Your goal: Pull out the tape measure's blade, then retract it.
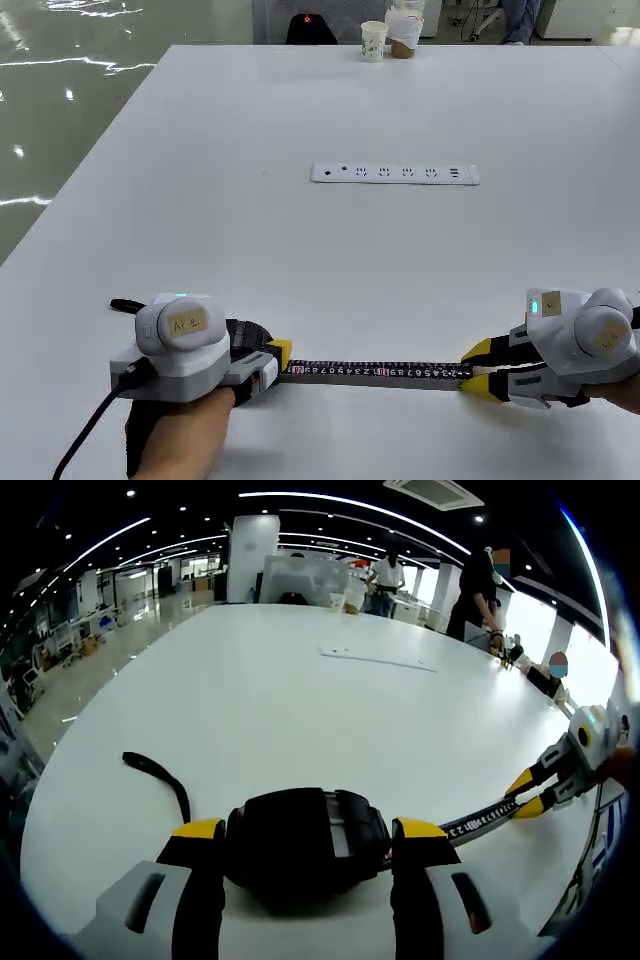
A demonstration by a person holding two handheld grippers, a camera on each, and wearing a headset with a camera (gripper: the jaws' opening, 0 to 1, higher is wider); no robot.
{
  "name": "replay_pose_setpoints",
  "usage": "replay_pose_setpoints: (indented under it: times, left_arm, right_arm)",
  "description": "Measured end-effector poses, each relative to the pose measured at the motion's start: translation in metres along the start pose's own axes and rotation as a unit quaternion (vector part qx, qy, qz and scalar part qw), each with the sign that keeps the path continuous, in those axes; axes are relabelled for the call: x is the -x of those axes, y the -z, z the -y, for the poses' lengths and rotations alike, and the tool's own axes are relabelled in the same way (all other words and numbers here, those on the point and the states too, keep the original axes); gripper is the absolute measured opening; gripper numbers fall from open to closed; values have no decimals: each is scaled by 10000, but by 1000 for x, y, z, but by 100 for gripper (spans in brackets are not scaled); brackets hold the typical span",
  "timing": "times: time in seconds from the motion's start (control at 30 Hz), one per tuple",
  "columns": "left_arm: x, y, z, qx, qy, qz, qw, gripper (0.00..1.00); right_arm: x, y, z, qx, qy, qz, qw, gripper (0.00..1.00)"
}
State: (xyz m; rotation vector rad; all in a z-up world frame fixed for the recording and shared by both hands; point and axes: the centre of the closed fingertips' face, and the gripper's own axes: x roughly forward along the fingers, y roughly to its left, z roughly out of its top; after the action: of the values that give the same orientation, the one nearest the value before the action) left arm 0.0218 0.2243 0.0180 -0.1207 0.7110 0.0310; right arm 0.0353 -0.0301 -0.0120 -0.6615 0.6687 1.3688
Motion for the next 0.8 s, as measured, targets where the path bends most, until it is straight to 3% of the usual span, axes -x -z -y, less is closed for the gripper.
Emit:
replay_pose_setpoints:
  times: [0.8]
  left_arm:
    - [-5,6,-1,-64,-155,-168,9997,64]
  right_arm:
    - [0,1,-1,81,-30,-85,9999,9]
